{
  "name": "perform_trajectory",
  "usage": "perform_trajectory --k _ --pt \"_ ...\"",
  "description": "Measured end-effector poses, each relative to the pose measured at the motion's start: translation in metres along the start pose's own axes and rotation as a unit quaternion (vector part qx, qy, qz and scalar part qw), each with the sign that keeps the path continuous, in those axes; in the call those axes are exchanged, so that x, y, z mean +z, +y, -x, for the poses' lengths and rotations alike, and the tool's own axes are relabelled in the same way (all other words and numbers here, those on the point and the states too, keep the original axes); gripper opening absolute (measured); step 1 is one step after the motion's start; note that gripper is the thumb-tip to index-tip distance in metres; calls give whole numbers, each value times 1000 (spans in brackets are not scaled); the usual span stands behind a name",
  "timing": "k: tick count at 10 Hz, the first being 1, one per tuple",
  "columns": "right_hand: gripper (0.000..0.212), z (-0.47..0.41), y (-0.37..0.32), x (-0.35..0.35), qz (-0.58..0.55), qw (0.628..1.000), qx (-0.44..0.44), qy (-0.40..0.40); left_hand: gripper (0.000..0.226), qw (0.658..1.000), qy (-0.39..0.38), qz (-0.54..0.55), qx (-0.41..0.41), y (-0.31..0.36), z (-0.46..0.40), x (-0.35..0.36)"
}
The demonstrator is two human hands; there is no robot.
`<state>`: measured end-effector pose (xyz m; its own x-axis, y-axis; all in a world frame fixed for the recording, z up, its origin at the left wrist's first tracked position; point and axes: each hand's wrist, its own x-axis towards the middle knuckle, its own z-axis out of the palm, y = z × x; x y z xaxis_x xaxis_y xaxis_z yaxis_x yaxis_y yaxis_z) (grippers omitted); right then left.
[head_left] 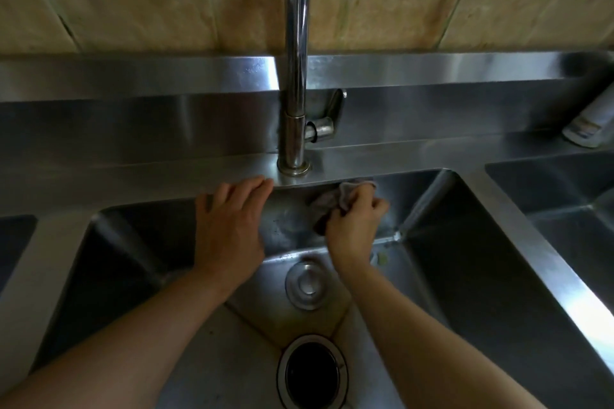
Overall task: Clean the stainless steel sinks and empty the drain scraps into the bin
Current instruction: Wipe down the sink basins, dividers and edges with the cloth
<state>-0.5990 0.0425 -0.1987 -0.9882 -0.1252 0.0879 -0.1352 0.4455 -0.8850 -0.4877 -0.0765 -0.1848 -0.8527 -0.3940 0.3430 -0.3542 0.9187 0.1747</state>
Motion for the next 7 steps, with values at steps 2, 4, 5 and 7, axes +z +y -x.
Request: perform_trajectory --k 2,4,5,7 --pt "37 -63 43 -57 123 983 116 73 85 1000 23 -7 13 -2 -1 8" --pt "51 -42 32 -20 46 981 174 69 86 999 34 -7 6 -1 0 12" --pt "47 -5 13 15 43 983 178 9 85 999 36 -7 4 0 1 11" --pt "43 33 -1 68 -49 969 218 -103 78 999 49 -20 -1 0 0 14"
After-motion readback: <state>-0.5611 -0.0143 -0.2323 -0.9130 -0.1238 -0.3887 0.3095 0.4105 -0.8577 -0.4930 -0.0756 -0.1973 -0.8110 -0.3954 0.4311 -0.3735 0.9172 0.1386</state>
